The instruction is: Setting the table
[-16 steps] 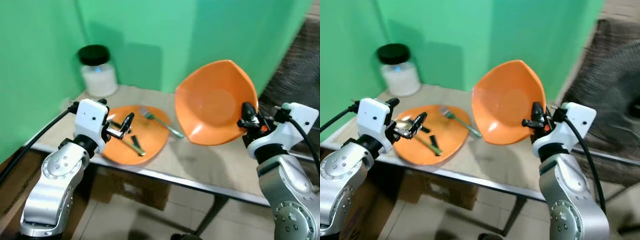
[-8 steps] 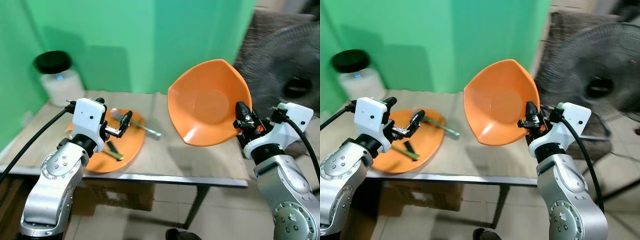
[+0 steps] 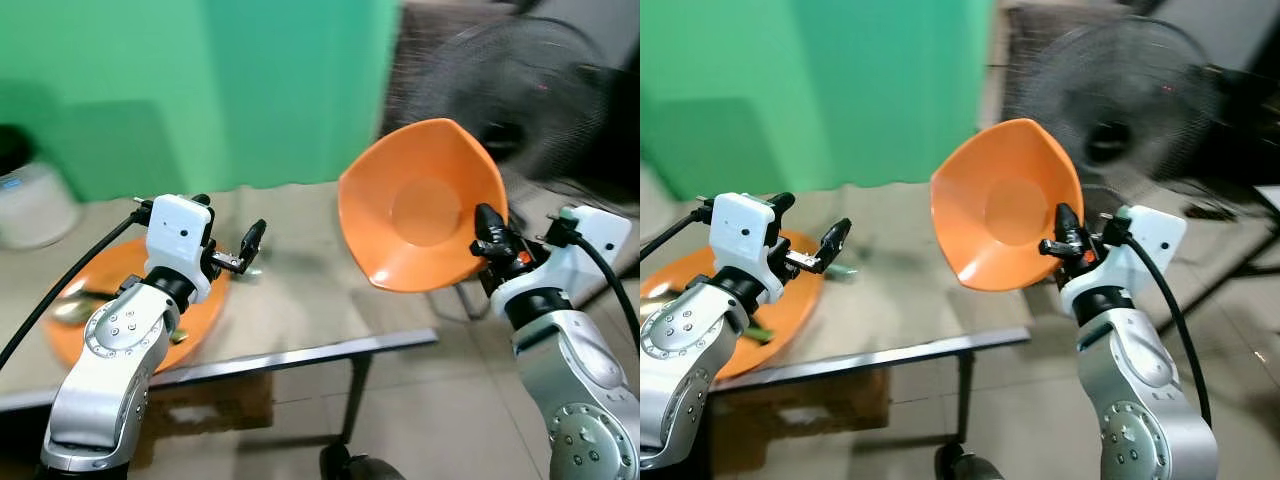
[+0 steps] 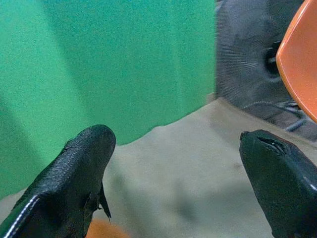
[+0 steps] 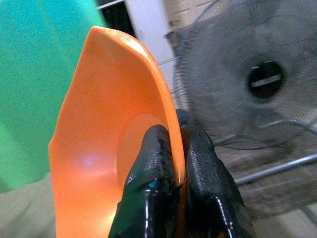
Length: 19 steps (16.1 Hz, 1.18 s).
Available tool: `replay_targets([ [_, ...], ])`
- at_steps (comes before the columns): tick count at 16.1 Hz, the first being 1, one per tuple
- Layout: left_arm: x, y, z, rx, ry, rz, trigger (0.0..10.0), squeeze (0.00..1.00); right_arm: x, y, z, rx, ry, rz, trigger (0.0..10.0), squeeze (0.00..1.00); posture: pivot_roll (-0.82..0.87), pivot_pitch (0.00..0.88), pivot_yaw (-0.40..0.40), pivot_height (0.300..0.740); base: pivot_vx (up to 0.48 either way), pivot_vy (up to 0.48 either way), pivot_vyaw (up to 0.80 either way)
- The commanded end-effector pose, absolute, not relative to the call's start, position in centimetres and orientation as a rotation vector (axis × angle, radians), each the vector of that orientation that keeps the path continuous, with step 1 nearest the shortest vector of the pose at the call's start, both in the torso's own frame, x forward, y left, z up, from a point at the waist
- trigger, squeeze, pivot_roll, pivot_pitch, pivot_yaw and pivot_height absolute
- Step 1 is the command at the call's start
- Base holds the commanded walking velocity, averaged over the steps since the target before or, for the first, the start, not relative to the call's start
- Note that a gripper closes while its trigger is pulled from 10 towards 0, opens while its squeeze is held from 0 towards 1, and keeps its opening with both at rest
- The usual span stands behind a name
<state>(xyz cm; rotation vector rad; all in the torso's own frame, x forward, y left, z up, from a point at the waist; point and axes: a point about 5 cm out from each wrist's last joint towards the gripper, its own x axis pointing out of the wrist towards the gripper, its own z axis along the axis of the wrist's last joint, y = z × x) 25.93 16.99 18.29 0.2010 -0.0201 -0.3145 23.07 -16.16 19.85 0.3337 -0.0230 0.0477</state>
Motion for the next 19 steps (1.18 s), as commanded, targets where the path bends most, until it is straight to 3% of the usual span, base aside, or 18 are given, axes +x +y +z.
replay_targets([
  [1,26.1,17.0,18.6,0.198,-0.031,-0.312,10.0,0.0,23.0,-16.1,20.4,0.339,-0.058,0.054,10.0,0.0,0.02,0.0,-0.014,0.74,0.0,0.0,-0.8],
  [13,26.5,17.2,18.4,0.184,-0.038,-0.251,10.0,0.0,22.7,-16.8,19.8,0.318,-0.024,-0.002,10.0,0.0,0.01,0.0,-0.013,0.74,0.0,0.0,-0.8],
  [19,26.7,17.1,17.7,0.151,-0.035,-0.245,10.0,0.0,22.0,-17.8,19.4,0.188,0.003,-0.079,10.0,0.0,-0.01,0.0,0.002,0.74,0.0,0.0,-0.8],
])
